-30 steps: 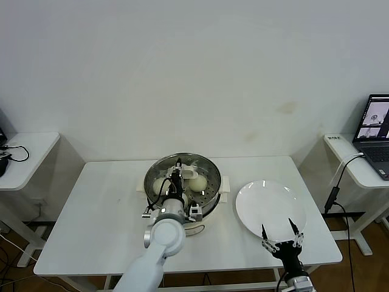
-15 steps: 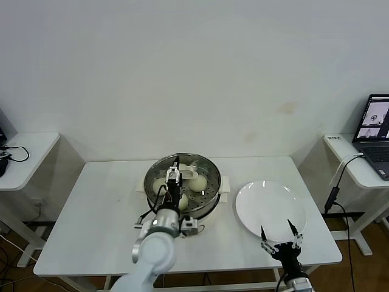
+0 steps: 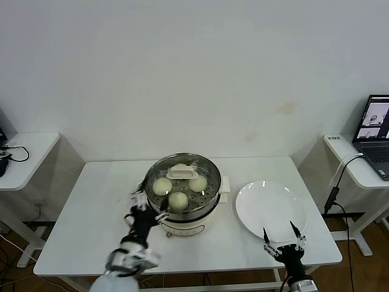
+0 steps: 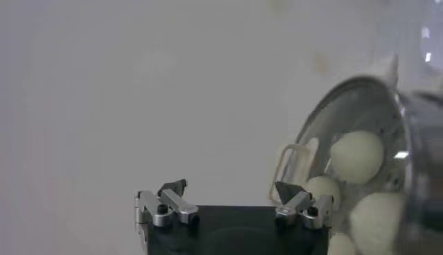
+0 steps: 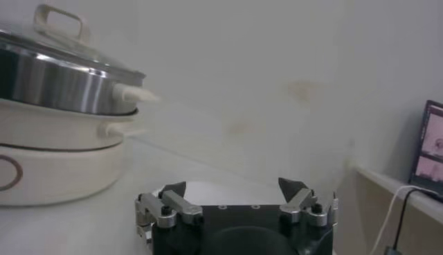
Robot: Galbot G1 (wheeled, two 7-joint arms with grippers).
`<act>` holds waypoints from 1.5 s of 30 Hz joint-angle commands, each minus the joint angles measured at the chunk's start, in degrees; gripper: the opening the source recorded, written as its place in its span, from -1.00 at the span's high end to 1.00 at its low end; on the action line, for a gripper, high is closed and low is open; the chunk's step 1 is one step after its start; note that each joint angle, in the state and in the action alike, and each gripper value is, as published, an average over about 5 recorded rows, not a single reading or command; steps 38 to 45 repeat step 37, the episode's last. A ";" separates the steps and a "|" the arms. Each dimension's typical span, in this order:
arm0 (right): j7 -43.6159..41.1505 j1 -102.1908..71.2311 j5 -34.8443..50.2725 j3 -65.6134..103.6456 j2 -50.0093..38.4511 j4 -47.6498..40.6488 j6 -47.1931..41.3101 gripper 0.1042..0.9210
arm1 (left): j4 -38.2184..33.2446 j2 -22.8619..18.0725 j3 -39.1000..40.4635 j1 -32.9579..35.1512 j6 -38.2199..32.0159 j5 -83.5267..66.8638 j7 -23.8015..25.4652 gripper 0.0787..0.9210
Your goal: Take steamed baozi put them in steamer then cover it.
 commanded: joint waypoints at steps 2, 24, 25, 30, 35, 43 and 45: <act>-0.58 -1.78 3.54 -1.66 -1.88 1.36 -1.31 -0.76 | -4.40 -0.06 -18.90 20.67 -11.48 -55.37 -12.76 -0.77; -1.77 -4.53 6.15 -5.91 -3.45 3.70 -3.50 -0.76 | 3.89 -1.01 -20.21 25.53 -18.21 -53.56 -10.90 -0.77; -1.78 -4.55 6.26 -6.10 -3.49 3.75 -3.67 -0.76 | 4.00 -1.04 -20.24 25.66 -18.20 -53.41 -10.76 -0.77; -1.51 -4.61 6.92 -7.00 -3.52 4.58 -5.52 -0.76 | 4.47 -1.27 -20.33 26.53 -18.20 -52.57 -9.80 -0.77; -0.75 -4.82 6.85 -8.07 -3.65 6.33 -8.84 -0.76 | 4.65 -1.34 -20.86 26.74 -18.53 -52.06 -9.13 -0.77; -0.60 -4.85 6.78 -8.30 -3.67 6.70 -9.53 -0.76 | 4.64 -1.32 -20.96 26.76 -18.64 -51.97 -8.99 -0.77; -0.60 -4.85 6.78 -8.30 -3.67 6.70 -9.53 -0.76 | 4.64 -1.32 -20.96 26.76 -18.64 -51.97 -8.99 -0.77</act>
